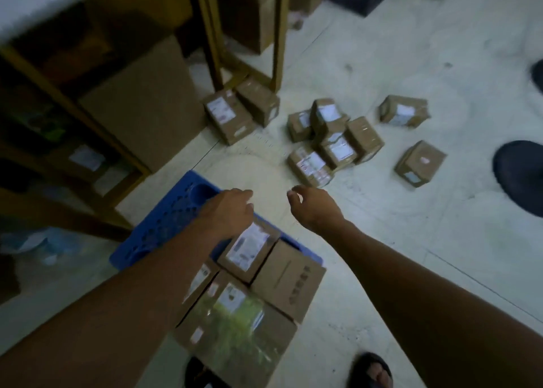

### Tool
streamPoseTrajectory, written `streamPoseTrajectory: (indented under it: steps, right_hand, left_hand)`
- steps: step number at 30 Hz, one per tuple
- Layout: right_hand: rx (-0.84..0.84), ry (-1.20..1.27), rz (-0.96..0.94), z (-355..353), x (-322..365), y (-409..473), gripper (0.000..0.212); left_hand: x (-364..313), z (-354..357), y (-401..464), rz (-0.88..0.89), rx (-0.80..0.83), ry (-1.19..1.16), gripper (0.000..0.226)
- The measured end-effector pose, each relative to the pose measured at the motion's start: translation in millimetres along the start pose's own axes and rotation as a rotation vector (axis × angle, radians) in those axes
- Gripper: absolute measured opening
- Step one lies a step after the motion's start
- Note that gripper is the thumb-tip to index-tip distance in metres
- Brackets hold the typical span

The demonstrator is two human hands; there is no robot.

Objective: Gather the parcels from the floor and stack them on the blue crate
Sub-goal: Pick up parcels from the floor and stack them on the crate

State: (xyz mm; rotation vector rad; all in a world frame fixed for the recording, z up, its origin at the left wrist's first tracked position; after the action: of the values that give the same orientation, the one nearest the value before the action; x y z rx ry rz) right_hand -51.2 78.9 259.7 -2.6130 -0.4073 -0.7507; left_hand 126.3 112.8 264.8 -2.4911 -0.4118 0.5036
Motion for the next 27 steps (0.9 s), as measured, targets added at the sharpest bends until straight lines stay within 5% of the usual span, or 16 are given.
streamPoseTrajectory:
  steps: [14, 24, 27]
  right_hand:
    - [-0.193, 0.070, 0.204, -229, -263, -77, 0.048]
    - [-0.201, 0.336, 0.296, -273, -322, 23, 0.049]
    - [-0.174, 0.352, 0.313, -290, -341, 68, 0.054]
  left_hand:
    - [-329, 18, 18, 0.091, -0.077, 0.021, 0.038]
    - [-409, 24, 122, -0.019, 0.009, -0.154, 0.038]
    - [-422, 18, 165, -0.053, 0.022, -0.217, 0.023]
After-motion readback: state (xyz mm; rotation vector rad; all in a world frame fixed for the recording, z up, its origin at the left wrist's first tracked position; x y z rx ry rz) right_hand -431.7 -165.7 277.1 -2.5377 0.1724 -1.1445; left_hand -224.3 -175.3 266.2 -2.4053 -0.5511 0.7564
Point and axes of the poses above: each hand's wrist, its own y-axis towards the middle knuckle, its own z-axis out of the palm, x = y × z, the point moved 5 cm from there along y, towards the middle knuckle, and after that the axes turned 14 degrees about -z, right-handed, at the moved point
